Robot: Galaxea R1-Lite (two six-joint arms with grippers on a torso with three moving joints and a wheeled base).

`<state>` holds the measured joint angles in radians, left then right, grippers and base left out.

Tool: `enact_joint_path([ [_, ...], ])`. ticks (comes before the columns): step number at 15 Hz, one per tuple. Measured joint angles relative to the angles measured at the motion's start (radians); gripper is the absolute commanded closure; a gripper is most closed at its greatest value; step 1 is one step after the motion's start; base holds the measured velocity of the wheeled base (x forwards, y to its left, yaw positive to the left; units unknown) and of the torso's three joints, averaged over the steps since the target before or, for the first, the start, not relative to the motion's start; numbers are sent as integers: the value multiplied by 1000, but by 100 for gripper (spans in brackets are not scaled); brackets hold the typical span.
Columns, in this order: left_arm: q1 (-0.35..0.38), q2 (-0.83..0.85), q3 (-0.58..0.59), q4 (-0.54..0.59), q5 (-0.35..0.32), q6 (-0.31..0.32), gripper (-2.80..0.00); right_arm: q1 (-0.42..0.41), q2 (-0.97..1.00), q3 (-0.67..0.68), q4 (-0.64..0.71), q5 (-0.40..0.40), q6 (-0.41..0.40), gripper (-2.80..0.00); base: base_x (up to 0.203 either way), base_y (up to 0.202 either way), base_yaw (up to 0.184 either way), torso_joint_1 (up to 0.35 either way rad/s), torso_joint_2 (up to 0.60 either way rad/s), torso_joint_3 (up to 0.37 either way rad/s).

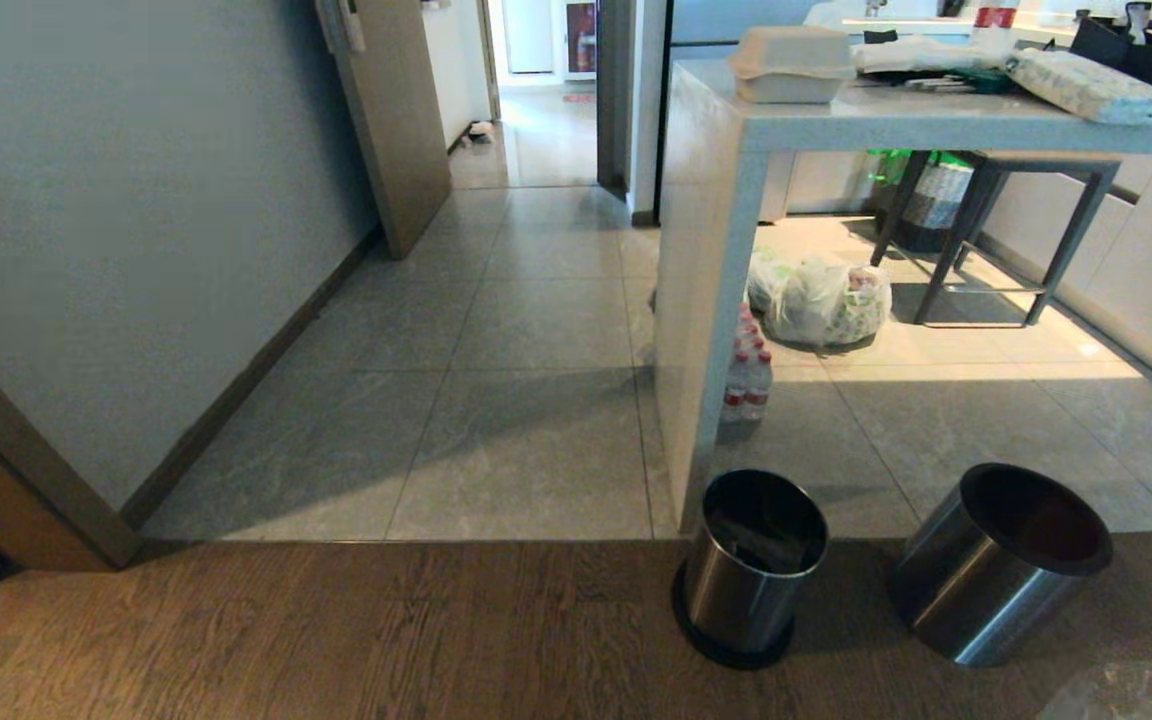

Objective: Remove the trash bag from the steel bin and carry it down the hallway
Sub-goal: Put the trash bag at the door

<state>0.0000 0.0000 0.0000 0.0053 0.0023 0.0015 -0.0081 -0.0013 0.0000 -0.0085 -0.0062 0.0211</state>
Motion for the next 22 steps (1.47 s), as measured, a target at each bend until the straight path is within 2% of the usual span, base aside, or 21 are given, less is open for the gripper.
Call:
enact_joint_path([
  [9, 0, 0, 0, 0, 0, 3, 0, 0, 0, 0, 0, 0, 0, 0, 189, 0, 1, 3, 0, 2],
  [22, 0, 0, 0, -1, 0, 2, 0, 0, 0, 0, 0, 0, 0, 0, 6, 0, 0, 1, 0, 0],
])
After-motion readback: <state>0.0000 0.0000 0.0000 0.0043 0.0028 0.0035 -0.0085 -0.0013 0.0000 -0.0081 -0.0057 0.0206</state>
